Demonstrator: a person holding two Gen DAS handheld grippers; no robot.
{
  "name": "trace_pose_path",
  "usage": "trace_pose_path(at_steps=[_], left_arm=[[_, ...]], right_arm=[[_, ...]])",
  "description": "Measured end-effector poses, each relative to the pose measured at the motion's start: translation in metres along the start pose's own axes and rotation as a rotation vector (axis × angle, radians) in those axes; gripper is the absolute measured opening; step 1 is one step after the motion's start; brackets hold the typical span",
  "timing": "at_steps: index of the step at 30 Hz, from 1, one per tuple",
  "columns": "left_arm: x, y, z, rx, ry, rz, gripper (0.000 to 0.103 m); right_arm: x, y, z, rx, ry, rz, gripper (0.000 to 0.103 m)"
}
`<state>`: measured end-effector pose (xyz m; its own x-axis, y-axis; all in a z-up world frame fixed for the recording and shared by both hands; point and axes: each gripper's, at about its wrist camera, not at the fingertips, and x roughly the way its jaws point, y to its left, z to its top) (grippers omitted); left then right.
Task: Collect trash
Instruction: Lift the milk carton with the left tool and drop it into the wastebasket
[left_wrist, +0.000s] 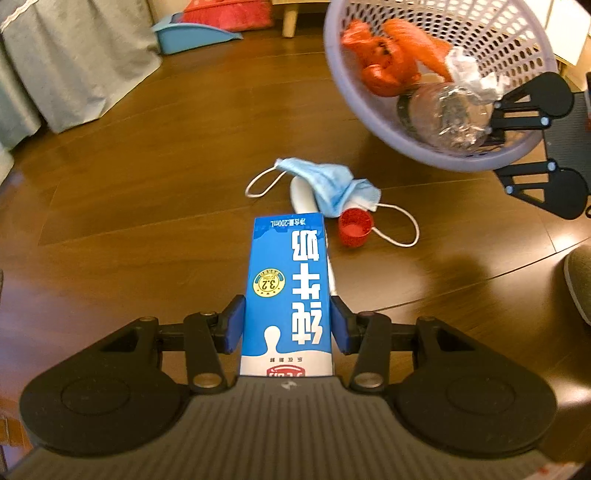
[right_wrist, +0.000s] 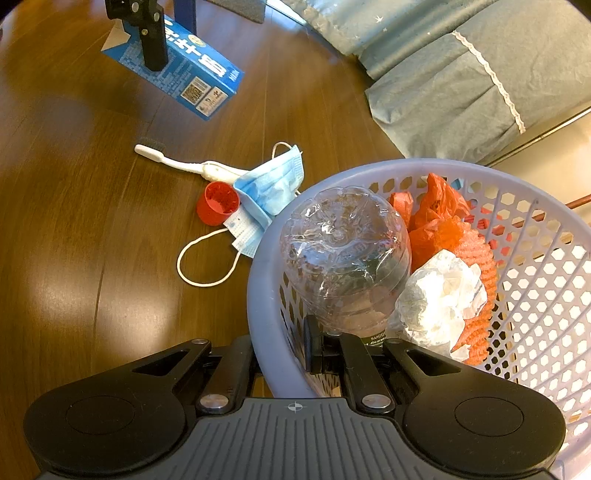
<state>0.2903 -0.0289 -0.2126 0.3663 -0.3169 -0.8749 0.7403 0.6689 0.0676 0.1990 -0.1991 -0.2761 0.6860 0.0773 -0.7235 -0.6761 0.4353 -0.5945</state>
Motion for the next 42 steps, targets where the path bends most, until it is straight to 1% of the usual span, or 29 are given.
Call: trace_pose_path(at_steps=[7,14,25,30,36,42], left_arm=[[-0.002,-0.005,0.004,0.019,0.003,-0.004,0.042],[-0.005,-0.003,0.006,0.009,0.005,-0.010,0.042],[-0.018,-0.006,0.024,0.009,-0.038,-0.041,0.042],[-0.031,-0.010,0.044,-0.010,-0.084,-0.090,0.042],[-0.043,-0.030,0.081,0.047,-0.155,-0.131,0.042],[-0.041,-0.049,0.113,0.113,-0.183,-0.176,0.042]], right_arm=[[-0.001,-0.002,0.001,0.000,0.001,0.000,0.005],[0.000,-0.001,0.001,-0.005,0.002,0.000,0.005],[0.000,0.000,0.001,-0.006,0.003,0.001,0.005],[0.002,0.002,0.001,-0.011,0.005,0.001,0.005],[0.002,0.002,-0.001,-0.006,0.004,0.001,0.005],[0.001,0.001,-0.001,0.004,0.000,0.002,0.005]])
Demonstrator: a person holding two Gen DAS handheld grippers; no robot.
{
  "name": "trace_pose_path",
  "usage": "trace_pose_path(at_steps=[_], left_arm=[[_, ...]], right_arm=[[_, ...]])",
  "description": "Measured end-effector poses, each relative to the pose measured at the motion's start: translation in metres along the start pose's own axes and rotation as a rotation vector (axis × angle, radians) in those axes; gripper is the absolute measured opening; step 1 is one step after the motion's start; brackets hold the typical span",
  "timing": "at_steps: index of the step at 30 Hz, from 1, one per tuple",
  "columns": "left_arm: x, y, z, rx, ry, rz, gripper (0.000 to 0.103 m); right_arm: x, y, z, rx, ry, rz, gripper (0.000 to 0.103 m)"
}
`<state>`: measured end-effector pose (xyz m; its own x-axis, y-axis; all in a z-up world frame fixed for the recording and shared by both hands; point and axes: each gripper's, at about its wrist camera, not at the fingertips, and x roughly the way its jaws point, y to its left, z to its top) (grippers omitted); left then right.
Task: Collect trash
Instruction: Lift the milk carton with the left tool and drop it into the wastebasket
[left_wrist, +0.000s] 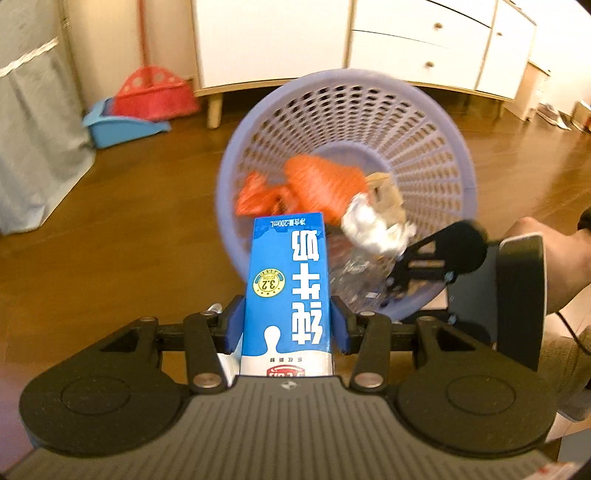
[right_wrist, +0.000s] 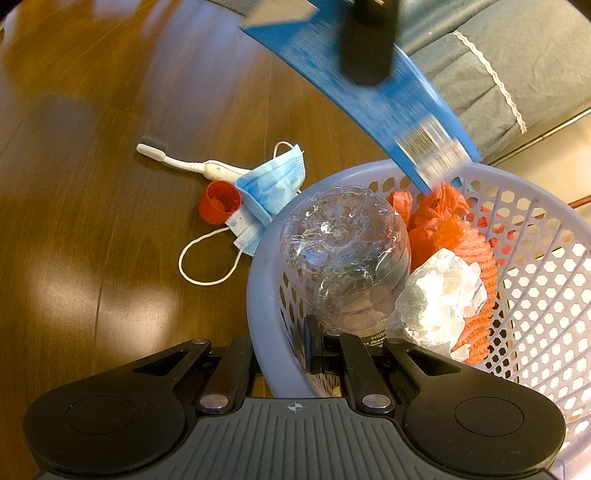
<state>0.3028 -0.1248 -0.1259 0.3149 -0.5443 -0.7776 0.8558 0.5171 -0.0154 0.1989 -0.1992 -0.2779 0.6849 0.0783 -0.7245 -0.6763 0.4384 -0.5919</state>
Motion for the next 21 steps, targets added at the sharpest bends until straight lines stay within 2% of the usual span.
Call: trace_pose_path(at_steps=[11,15,21], left_arm=[[0.047,-0.037,0.046,0.199,0.039,-0.072,0.042],[0.064,-0.043,0.060,0.201,0.038,-0.099,0.042],[0.077,-0.039,0.073,0.117,-0.005,-0.123,0.042]], right_arm=[[-0.002,-0.001,-0.002,0.017,-0.006,0.000,0.004],[-0.002,-0.003,-0.003,0.027,-0.011,0.000,0.004],[-0.003,-0.003,-0.005,0.037,-0.015,0.000,0.004]])
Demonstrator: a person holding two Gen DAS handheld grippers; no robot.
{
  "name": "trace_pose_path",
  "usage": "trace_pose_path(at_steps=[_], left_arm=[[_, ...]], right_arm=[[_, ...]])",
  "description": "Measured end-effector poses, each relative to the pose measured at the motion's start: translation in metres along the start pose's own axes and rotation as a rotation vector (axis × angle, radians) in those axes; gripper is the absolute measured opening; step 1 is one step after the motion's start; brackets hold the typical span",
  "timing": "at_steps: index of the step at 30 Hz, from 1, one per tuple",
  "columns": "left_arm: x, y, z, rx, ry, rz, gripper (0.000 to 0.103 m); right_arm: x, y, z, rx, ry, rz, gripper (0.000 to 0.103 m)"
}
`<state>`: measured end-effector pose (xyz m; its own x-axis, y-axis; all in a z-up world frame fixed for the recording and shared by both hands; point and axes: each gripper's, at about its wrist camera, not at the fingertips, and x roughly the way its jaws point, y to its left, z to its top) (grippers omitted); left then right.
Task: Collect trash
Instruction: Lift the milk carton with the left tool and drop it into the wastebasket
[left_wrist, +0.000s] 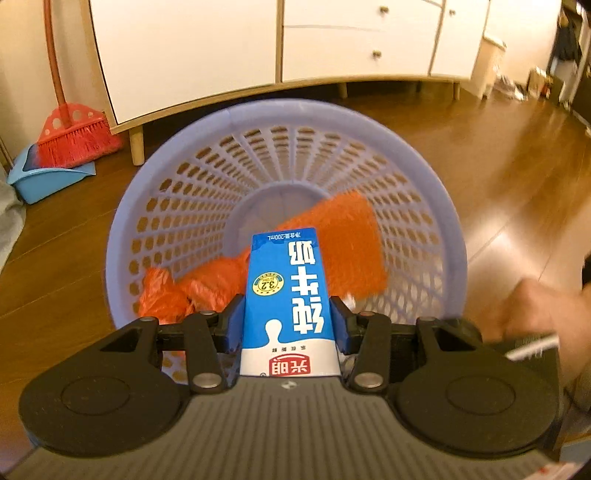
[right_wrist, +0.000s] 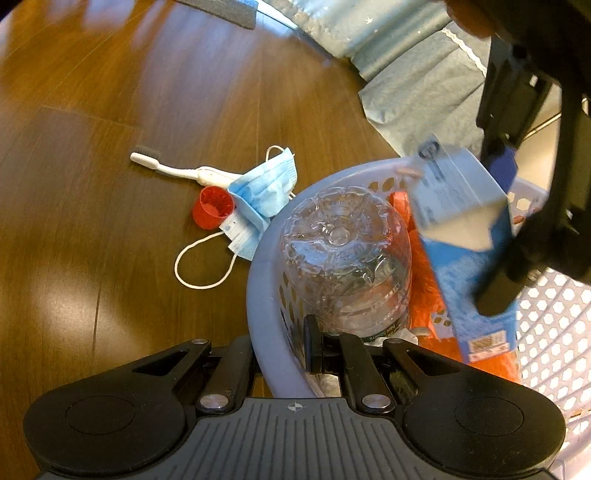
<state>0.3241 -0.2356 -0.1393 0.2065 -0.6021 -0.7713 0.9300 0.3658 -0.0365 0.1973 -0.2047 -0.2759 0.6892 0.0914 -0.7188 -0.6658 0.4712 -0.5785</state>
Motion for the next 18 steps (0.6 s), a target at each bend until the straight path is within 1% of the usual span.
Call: trace_pose_path(at_steps=[3,8,9,10,14,18], left_arm=[[0.002,0.003,0.008,-0.033,-0.026,0.004,0.042],[0.003,0.016,0.023,-0.120,-0.090,0.016,0.043],[0.003,0.019,0.025,-0.139,-0.104,0.016,0.043],[0.001,0.021,0.025,-0.151,-0.114,0.016,0.048],[-0.014,0.030,0.017,-0.176,-0.137,0.044,0.048],[-0.035,0.044,-0.005,-0.212,-0.137,0.088,0.051]], right_arm=[[0.001,-0.002,0.002,0.003,0.001,0.000,0.004],[0.000,-0.003,0.003,0.002,0.003,-0.001,0.004],[0.000,-0.003,0.003,0.003,0.003,-0.001,0.004],[-0.001,-0.003,0.003,0.003,0.002,0.000,0.004],[-0.001,-0.003,0.002,0.008,0.004,-0.003,0.004],[0.000,-0.006,0.002,0.014,0.004,-0.004,0.004]])
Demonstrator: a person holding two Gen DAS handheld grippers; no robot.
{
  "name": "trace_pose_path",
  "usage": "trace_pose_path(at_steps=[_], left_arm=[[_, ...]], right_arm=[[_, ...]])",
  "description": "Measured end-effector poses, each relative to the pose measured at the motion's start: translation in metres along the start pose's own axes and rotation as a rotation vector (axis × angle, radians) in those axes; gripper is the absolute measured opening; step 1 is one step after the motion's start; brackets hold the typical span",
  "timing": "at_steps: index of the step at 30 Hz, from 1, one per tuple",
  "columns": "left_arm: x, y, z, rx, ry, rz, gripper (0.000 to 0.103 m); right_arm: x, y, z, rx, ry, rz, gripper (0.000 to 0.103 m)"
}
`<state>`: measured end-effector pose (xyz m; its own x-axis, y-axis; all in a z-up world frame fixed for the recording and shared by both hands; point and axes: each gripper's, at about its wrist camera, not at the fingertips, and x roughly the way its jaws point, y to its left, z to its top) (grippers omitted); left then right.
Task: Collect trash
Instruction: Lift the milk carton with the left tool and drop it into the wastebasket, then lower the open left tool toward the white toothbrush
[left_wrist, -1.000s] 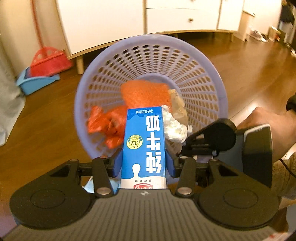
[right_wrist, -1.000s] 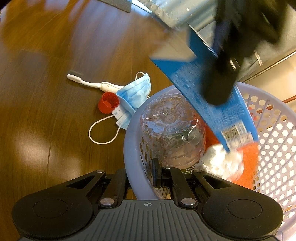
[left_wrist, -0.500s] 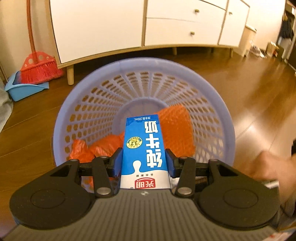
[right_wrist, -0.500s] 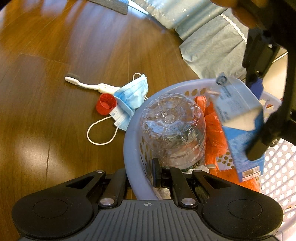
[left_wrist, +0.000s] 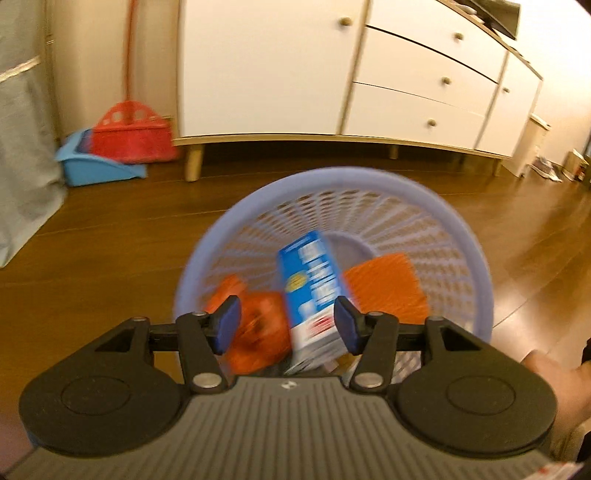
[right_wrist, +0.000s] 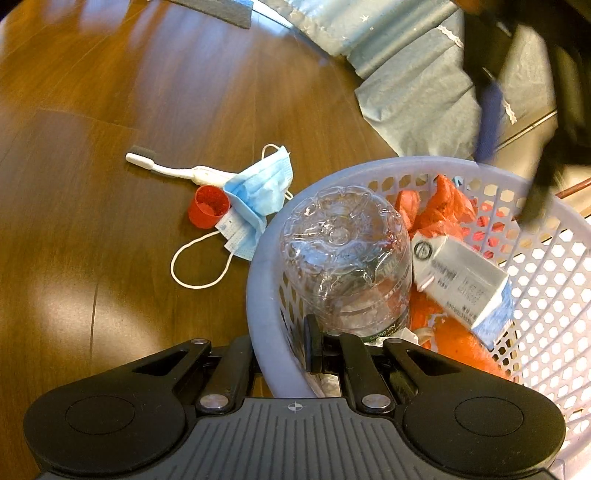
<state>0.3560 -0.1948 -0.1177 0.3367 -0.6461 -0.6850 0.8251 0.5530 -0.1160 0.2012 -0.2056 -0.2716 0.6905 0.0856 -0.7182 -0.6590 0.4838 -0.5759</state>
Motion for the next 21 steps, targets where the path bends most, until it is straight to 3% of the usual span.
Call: trace_pose_path(at_steps=[8,13,15,17,21], left_arm=[[-0.042,0.035,-0.058,-0.042,0.064,0.110,0.052],[-0.060,0.052,-0.112,-0.061,0.133,0.188,0.052],[-0.065,0.060,-0.134,-0.114,0.150,0.219,0.052],[-0.066,0.068,-0.152,-0.170,0.169,0.224,0.052],[-0.060,0.069,-0.174,-0.150,0.198,0.243,0.052]], right_arm=[[0.001,0.000,0.000,0.001,0.003,-0.003,0.005],[0.003,0.002,0.000,-0.002,0.008,-0.007,0.005],[0.004,0.002,0.000,-0.006,0.008,-0.007,0.005],[0.003,0.002,0.001,-0.007,0.010,-0.009,0.005],[0.005,0.003,0.001,-0.011,0.012,-0.009,0.005]])
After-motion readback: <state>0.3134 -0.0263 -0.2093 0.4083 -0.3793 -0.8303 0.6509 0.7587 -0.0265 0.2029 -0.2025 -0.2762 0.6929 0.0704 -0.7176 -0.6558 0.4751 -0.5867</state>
